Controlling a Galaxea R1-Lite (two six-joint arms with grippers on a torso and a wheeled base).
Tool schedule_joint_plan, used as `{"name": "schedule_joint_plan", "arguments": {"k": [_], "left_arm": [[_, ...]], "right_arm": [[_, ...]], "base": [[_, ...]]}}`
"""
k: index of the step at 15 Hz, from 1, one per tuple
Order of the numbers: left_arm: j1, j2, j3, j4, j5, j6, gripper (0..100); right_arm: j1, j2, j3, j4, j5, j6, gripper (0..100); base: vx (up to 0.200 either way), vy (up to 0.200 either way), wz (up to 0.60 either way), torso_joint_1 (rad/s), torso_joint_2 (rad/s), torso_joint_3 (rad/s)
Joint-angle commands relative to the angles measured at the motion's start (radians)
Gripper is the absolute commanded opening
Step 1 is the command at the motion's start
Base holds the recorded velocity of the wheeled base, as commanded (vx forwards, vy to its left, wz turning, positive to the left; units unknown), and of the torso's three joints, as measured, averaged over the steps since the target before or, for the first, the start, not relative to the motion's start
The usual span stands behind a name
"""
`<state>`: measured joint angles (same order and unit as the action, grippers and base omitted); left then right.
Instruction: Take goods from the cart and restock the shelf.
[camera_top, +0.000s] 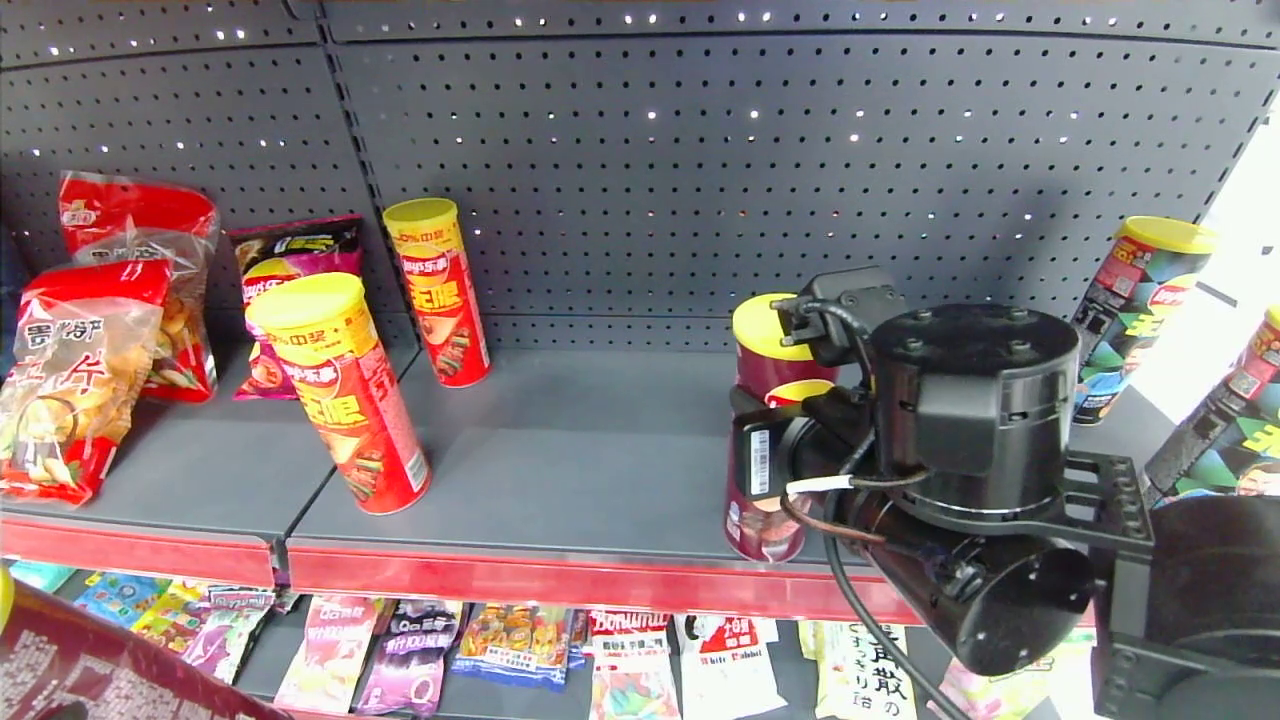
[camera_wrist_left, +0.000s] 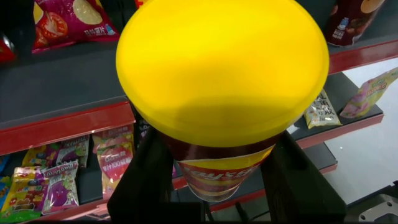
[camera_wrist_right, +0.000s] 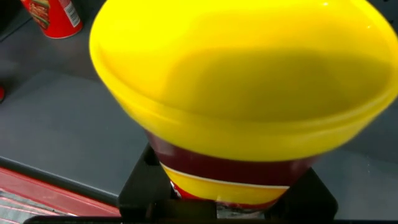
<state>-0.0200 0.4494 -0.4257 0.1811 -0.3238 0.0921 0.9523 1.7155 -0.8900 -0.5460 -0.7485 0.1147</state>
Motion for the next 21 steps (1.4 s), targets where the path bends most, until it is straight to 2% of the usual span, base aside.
{"name": "schedule_joint_plan", "arguments": {"k": [1, 8, 9, 21], "left_arm": [[0.0, 0.0, -0.001, 0.0, 0.0, 0.0, 0], [0.0, 0.0, -0.001, 0.0, 0.0, 0.0, 0], [0.0, 0.0, -0.001, 0.0, 0.0, 0.0, 0], [0.0, -0.014, 0.01, 0.0, 0.0, 0.0, 0]], "right_arm": [[0.014, 0.007, 0.0, -0.002, -0.009, 0.0, 0], [0.019, 0.01, 0.0, -0.002, -0.022, 0.002, 0], [0.016, 0.012, -0.001, -0.002, -0.022, 0.002, 100], [0.019, -0.011, 0.005, -0.002, -0.049, 0.0, 100]], "base": [[0.0, 0.0, 0.0, 0.0, 0.0, 0.0], [0.0, 0.0, 0.0, 0.0, 0.0, 0.0], [0.0, 0.0, 0.0, 0.0, 0.0, 0.0], [0.0, 0.0, 0.0, 0.0, 0.0, 0.0]]}}
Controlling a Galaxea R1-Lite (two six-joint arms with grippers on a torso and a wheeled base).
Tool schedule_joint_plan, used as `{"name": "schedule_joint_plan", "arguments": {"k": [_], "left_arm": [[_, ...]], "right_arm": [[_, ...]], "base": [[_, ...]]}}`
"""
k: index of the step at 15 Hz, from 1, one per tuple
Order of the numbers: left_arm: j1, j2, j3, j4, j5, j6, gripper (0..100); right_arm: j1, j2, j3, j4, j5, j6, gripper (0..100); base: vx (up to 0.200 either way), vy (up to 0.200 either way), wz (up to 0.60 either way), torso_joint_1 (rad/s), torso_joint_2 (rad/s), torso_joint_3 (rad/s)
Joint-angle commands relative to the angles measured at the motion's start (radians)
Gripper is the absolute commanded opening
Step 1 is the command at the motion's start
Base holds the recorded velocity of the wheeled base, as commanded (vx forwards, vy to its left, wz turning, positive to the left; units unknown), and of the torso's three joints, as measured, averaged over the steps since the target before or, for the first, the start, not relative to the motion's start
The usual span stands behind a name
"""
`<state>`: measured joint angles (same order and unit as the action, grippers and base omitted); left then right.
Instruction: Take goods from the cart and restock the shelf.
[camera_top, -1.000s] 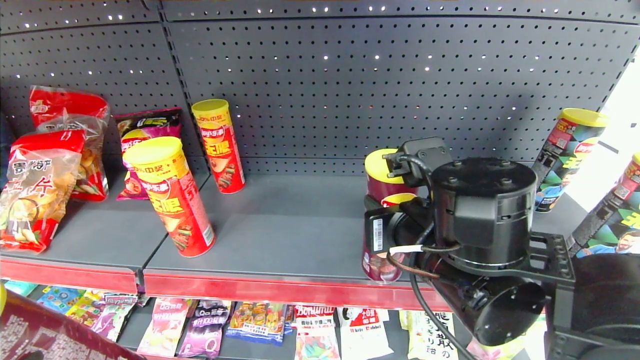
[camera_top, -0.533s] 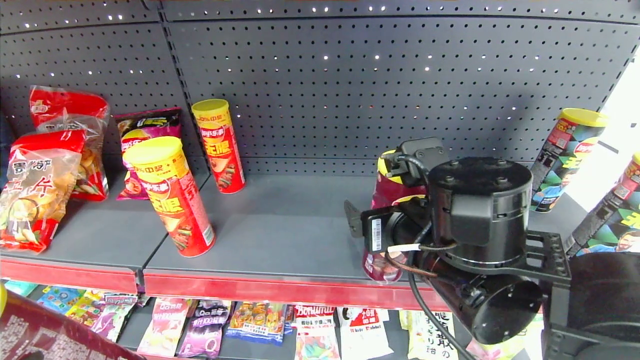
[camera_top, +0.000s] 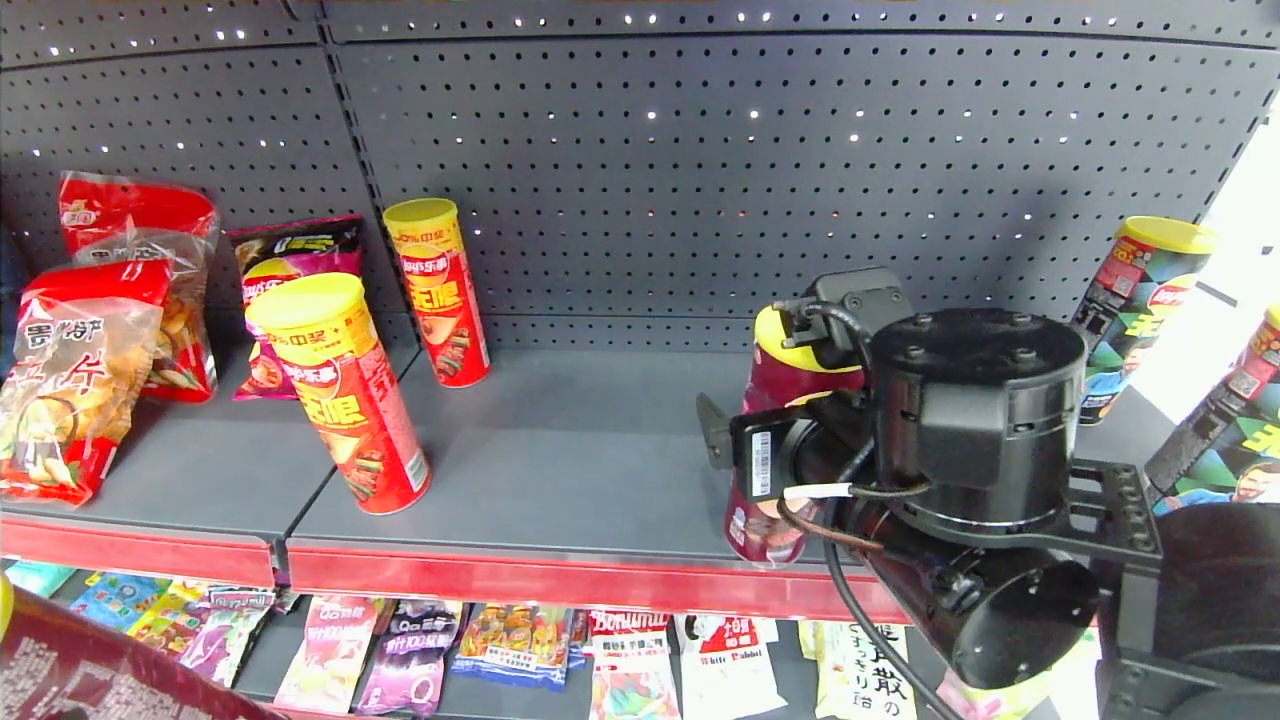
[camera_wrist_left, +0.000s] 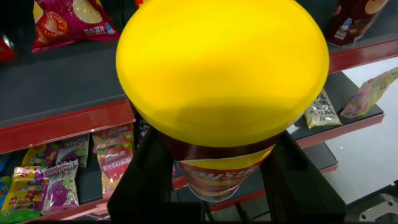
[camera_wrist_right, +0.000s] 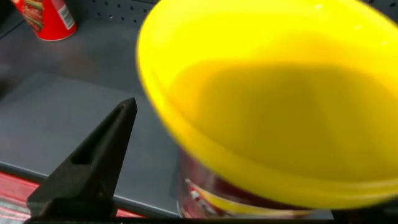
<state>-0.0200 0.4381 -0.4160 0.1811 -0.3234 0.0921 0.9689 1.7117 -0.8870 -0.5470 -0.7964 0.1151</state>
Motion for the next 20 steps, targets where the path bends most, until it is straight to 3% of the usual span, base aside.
{"name": "schedule_joint_plan", "arguments": {"k": [1, 20], "left_arm": [[0.0, -0.004, 0.0, 0.001, 0.0, 0.0, 0], [0.0, 0.002, 0.006, 0.001, 0.001, 0.0, 0]], "right_arm": [[0.002, -0.015, 0.005, -0.001, -0.001, 0.0, 100], [0.08, -0.23, 0.232, 0.001, 0.003, 0.003, 100]], "base": [[0.0, 0.0, 0.0, 0.0, 0.0, 0.0], [0.0, 0.0, 0.0, 0.0, 0.0, 0.0]]}}
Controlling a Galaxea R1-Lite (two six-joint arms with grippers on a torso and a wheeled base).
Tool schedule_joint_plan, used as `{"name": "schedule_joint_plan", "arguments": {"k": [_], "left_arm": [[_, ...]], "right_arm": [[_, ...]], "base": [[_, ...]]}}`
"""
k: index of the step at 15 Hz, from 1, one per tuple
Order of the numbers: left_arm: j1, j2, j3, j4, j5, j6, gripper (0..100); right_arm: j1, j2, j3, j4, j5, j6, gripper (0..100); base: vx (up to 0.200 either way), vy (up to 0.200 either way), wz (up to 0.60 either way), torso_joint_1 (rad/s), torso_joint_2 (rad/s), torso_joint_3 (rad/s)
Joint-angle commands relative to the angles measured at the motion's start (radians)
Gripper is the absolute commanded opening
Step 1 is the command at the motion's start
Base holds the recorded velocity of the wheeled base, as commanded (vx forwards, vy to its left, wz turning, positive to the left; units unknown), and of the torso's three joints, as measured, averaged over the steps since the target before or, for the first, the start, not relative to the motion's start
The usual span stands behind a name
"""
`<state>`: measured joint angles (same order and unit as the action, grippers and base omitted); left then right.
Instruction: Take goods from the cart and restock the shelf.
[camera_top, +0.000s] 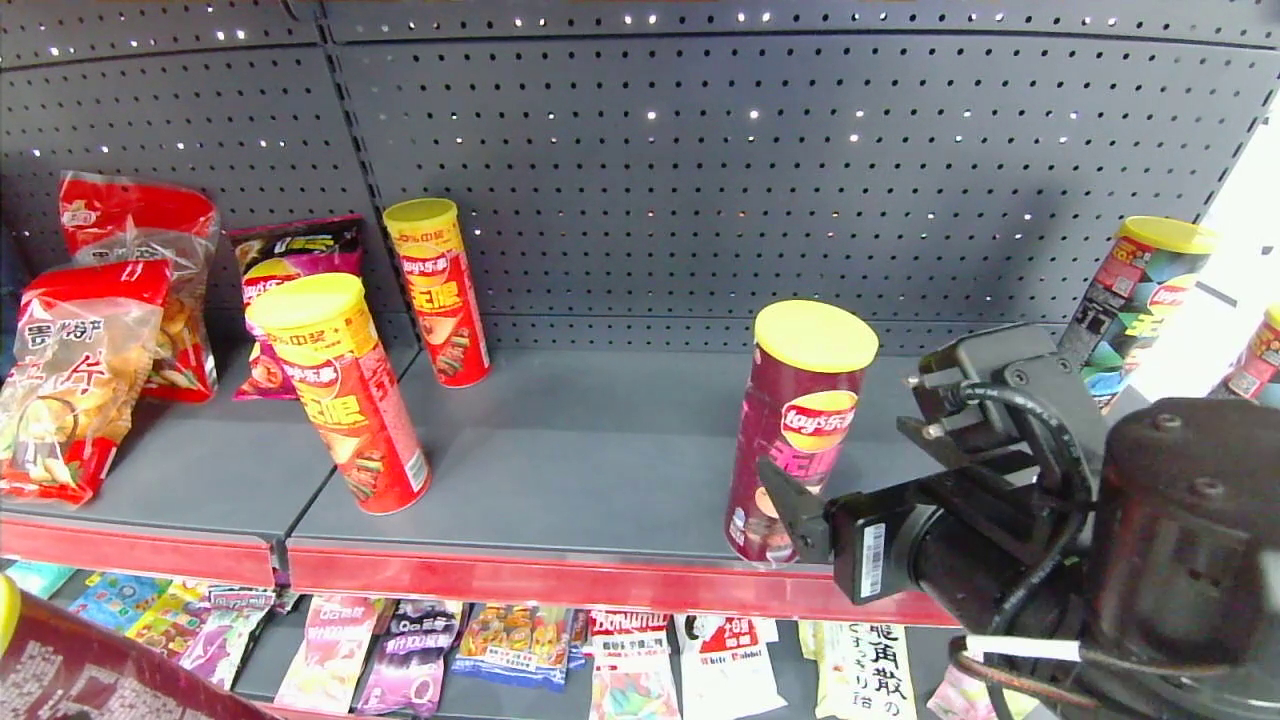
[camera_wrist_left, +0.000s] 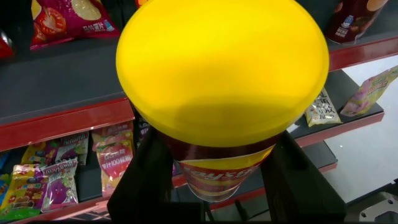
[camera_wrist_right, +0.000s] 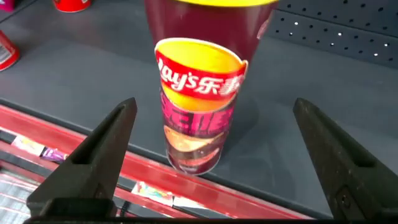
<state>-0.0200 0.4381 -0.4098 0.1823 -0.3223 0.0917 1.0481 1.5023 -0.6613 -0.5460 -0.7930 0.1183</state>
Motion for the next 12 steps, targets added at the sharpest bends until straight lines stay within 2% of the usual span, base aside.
{"name": "schedule_joint_plan", "arguments": {"k": [1, 5, 12], "left_arm": [[0.0, 0.004, 0.0, 0.0, 0.0, 0.0, 0], [0.0, 0.005, 0.002, 0.0, 0.0, 0.0, 0], [0.0, 0.013, 0.009, -0.001, -0.001, -0.001, 0]], "right_arm": [[0.013, -0.03, 0.019, 0.0, 0.0, -0.002, 100], [0.047, -0.085, 0.117, 0.0, 0.001, 0.0, 100], [0.049, -0.156, 0.19, 0.0, 0.008, 0.0, 100]], "base": [[0.0, 0.0, 0.0, 0.0, 0.0, 0.0], [0.0, 0.0, 0.0, 0.0, 0.0, 0.0], [0.0, 0.0, 0.0, 0.0, 0.0, 0.0]]}}
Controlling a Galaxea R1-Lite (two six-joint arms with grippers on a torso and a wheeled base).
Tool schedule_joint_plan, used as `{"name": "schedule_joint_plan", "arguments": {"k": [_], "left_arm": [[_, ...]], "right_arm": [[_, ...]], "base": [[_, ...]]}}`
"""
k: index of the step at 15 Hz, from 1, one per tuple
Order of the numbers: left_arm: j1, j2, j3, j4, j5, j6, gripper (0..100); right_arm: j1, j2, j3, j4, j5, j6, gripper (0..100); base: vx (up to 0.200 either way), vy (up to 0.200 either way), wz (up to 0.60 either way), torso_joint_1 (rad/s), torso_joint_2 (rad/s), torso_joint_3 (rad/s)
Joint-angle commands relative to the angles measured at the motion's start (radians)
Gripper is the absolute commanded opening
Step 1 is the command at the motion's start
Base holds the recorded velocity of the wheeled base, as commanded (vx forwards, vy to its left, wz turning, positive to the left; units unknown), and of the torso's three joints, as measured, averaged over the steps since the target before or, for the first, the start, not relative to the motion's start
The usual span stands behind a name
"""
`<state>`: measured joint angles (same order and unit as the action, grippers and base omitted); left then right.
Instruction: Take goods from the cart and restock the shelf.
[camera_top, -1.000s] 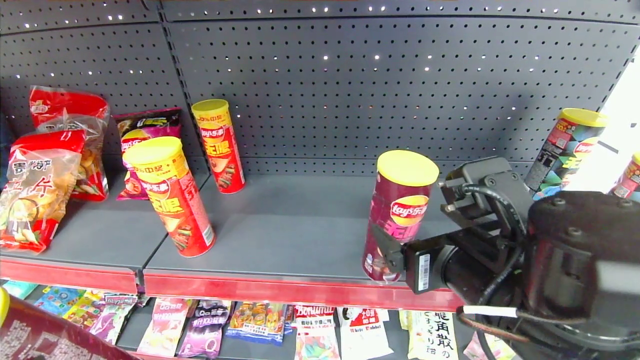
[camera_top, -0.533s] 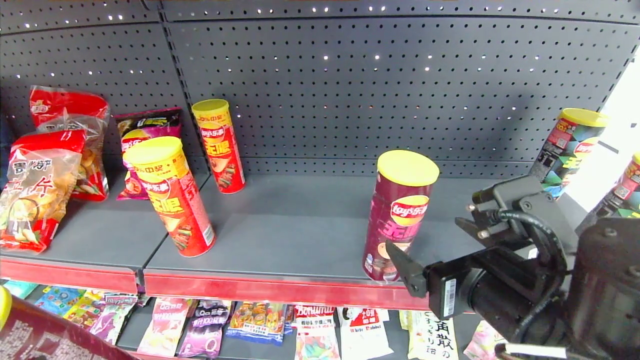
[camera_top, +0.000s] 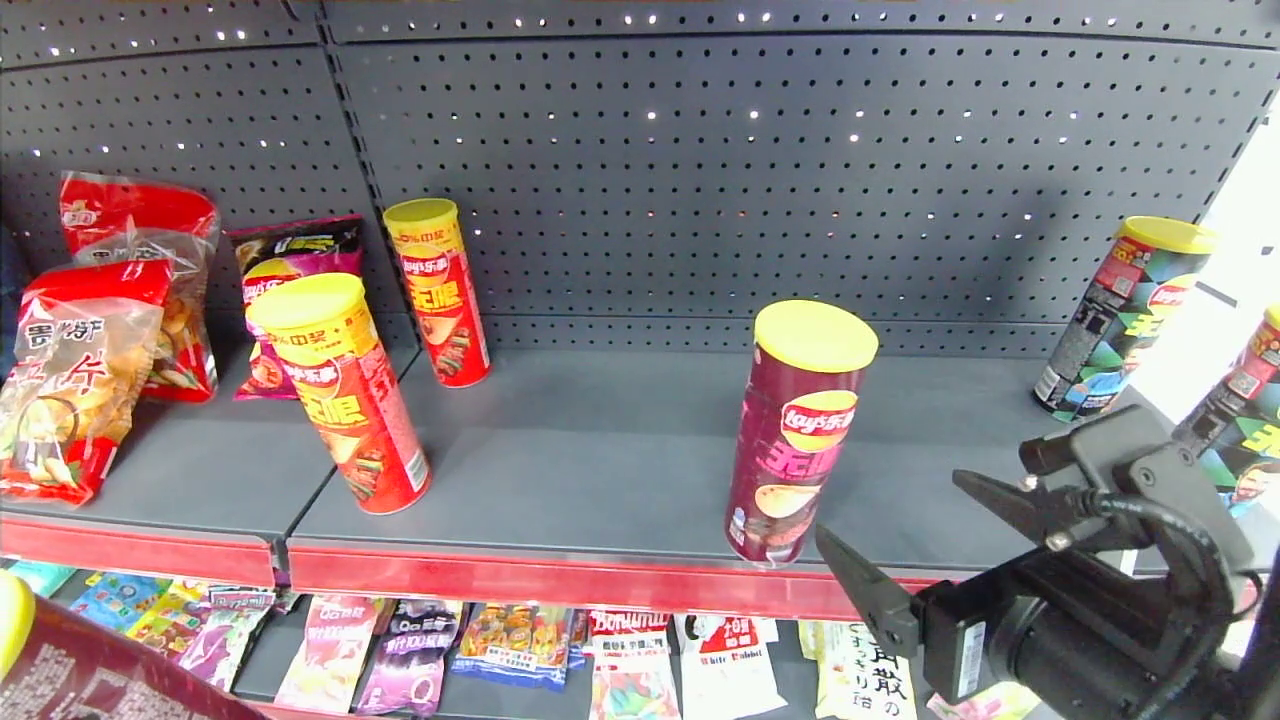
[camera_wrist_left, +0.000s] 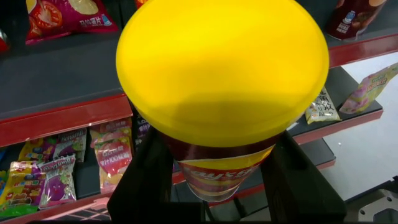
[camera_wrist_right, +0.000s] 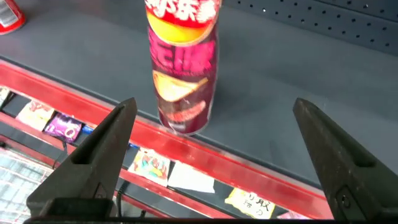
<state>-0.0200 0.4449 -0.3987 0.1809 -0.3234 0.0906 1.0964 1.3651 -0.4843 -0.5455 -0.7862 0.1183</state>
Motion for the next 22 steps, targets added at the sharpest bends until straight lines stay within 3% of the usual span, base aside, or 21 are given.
{"name": "schedule_joint_plan", "arguments": {"k": [1, 10, 13, 22], "left_arm": [[0.0, 0.006, 0.0, 0.0, 0.0, 0.0, 0], [0.0, 0.005, 0.0, 0.0, 0.0, 0.0, 0], [0.0, 0.003, 0.0, 0.0, 0.0, 0.0, 0], [0.0, 0.003, -0.003, 0.0, 0.0, 0.0, 0]], "right_arm": [[0.0, -0.023, 0.015, -0.001, 0.001, 0.0, 100], [0.003, -0.077, 0.078, -0.001, 0.002, -0.008, 100], [0.003, -0.1, 0.093, -0.001, 0.068, -0.014, 100], [0.022, -0.143, 0.118, 0.001, 0.085, -0.048, 100]], "base": [[0.0, 0.0, 0.0, 0.0, 0.0, 0.0], [0.0, 0.0, 0.0, 0.0, 0.0, 0.0], [0.0, 0.0, 0.0, 0.0, 0.0, 0.0], [0.0, 0.0, 0.0, 0.0, 0.0, 0.0]]}}
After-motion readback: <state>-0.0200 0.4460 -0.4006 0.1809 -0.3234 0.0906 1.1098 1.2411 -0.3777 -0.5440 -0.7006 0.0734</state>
